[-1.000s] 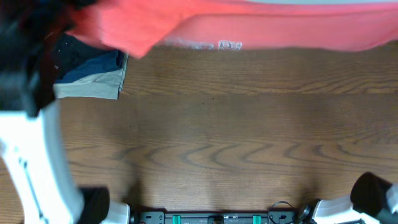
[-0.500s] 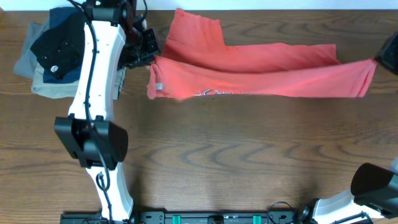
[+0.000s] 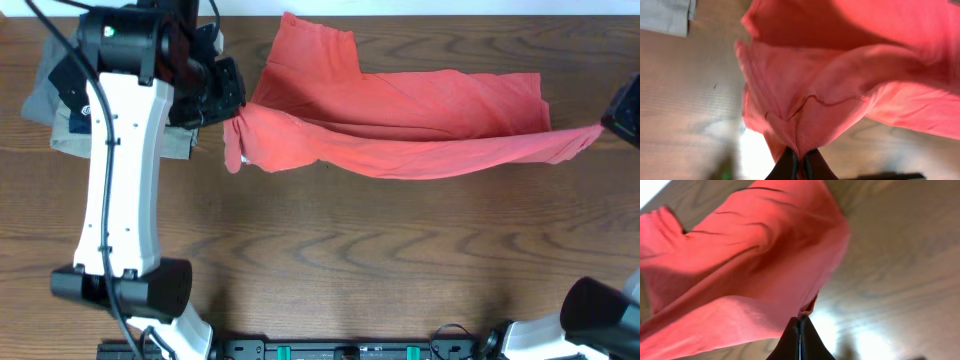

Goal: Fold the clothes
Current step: 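Pull the held hem forward with both grippers and lay it down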

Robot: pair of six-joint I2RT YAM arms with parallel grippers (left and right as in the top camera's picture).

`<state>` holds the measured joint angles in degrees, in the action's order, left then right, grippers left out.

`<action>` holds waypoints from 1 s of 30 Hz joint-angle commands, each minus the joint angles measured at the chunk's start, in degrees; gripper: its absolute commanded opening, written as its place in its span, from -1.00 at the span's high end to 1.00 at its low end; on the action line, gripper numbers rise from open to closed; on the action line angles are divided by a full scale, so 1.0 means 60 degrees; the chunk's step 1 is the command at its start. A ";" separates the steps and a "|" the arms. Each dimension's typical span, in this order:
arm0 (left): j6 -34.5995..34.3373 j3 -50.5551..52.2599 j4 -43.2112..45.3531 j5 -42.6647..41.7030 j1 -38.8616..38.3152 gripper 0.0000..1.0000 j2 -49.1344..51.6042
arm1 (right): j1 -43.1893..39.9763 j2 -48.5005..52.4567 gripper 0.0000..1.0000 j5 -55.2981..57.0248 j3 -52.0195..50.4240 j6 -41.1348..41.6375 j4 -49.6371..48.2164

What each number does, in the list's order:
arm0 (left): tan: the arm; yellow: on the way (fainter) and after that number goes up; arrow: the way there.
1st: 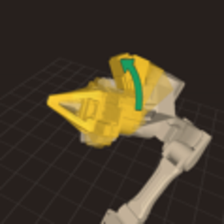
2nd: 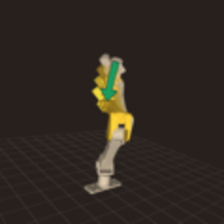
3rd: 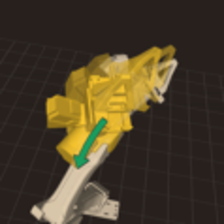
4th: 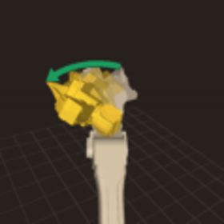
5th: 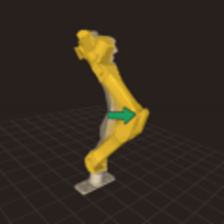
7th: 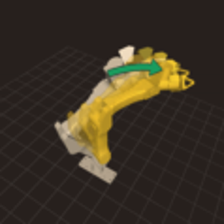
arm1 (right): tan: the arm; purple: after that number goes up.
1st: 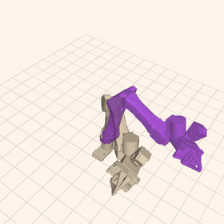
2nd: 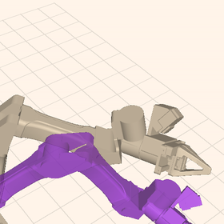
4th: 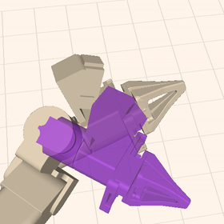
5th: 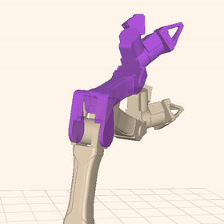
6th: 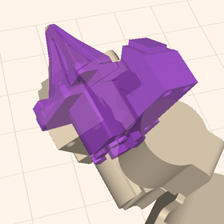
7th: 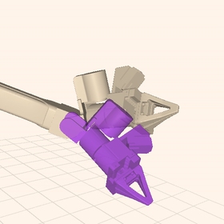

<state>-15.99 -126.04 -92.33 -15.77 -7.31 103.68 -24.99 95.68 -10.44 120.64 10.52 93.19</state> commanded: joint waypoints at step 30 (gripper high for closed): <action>-0.0892 0.9133 0.0699 0.0208 -0.0029 0.88 -0.6459 | -0.0594 -0.3045 0.98 0.1778 -0.5912 0.1778 -0.1479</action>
<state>-20.14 -72.14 -88.14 -14.85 -7.35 65.89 -27.75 80.36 -0.56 87.37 20.21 85.23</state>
